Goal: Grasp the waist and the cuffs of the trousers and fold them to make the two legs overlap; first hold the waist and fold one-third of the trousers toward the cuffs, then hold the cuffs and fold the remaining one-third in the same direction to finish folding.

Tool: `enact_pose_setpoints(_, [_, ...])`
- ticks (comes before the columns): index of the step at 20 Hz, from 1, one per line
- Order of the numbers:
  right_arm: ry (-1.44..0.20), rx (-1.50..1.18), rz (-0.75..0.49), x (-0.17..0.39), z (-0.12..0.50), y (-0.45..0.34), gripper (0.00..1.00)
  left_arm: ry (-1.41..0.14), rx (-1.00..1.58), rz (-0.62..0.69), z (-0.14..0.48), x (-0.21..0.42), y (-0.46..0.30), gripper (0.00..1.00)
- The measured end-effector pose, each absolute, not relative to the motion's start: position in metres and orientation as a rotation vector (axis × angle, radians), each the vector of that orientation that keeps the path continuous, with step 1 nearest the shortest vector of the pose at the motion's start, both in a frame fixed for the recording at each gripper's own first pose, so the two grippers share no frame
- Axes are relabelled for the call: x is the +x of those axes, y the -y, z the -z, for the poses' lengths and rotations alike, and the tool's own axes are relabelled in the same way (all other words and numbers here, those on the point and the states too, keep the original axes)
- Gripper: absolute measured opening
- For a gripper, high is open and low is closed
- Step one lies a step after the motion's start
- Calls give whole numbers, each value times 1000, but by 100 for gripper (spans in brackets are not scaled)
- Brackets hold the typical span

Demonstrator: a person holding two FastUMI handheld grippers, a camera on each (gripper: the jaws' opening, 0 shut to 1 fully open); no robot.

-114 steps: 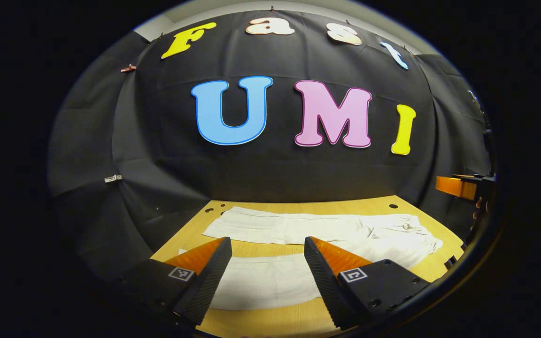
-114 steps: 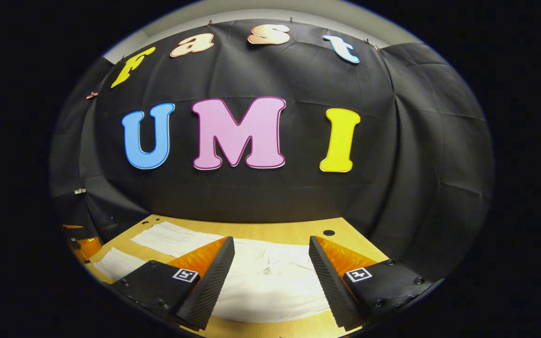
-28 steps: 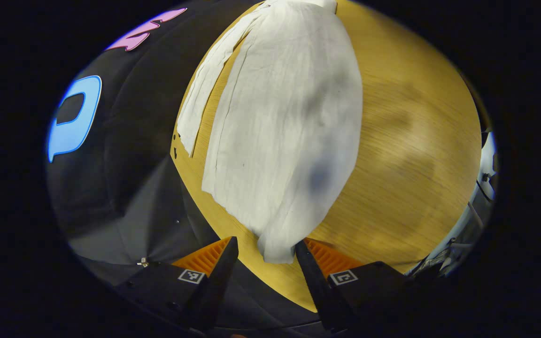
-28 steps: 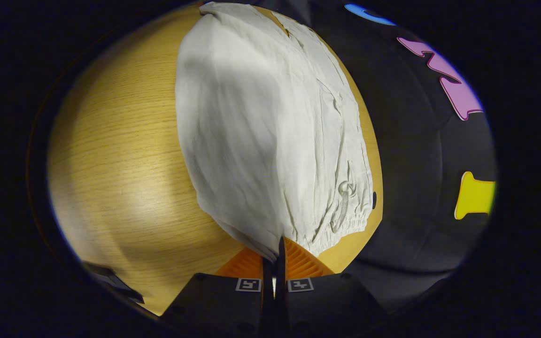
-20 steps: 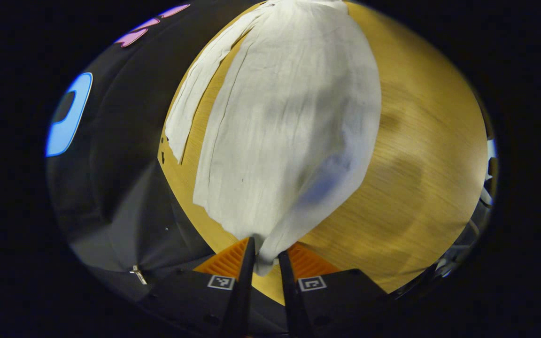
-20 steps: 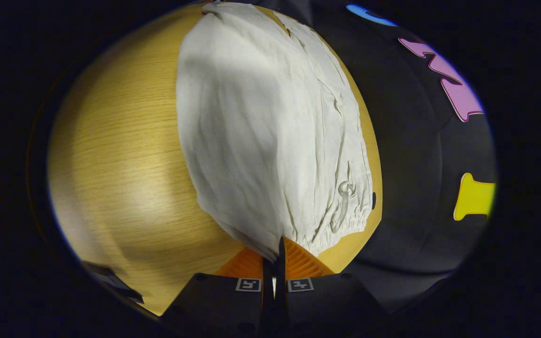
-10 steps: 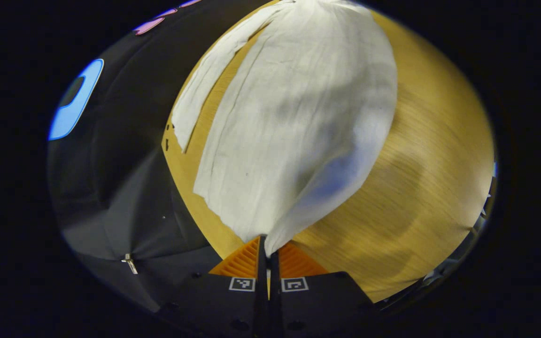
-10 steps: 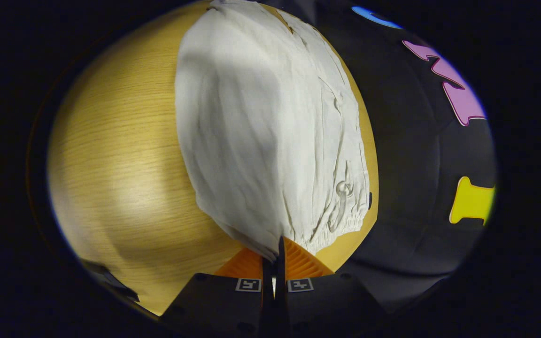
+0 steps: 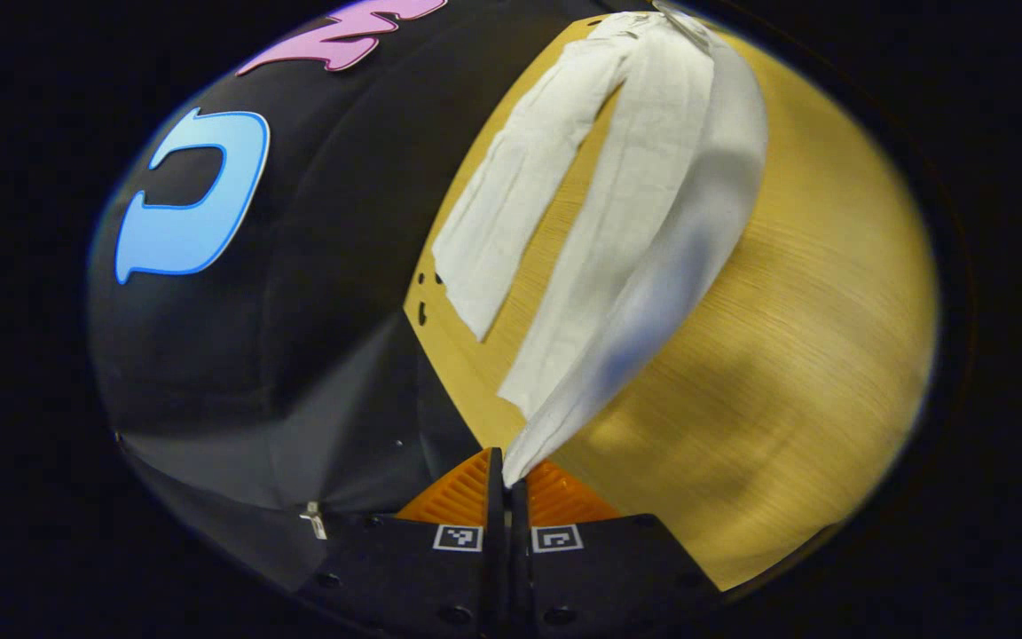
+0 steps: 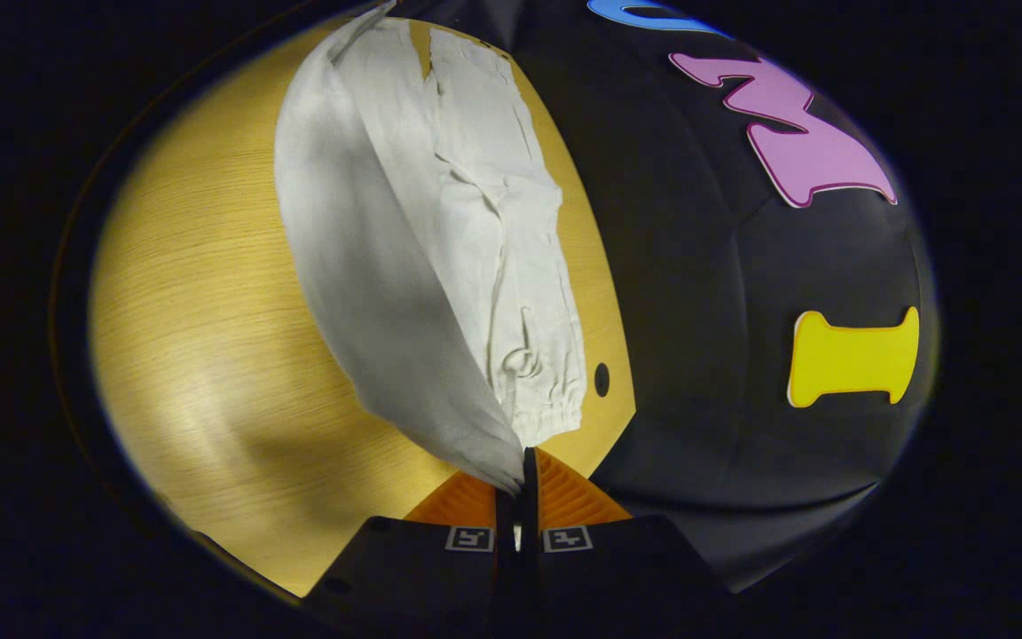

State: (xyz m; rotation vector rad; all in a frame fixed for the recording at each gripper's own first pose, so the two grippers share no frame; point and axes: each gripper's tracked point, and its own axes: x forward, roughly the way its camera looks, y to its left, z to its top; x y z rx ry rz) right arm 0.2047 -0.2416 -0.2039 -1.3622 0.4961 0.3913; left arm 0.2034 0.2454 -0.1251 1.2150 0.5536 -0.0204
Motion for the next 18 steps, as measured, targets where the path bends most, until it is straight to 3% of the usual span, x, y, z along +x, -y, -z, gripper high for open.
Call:
enact_pose_setpoints(10, [-395, -1364, -297, 320, 147, 241, 5, -405, 1283, -10, 39, 339, -241, 6])
enact_pose_setpoints(18, [-468, -1189, -177, 409, 183, 249, 5, -443, 1158, -29, 69, 473, -226, 6])
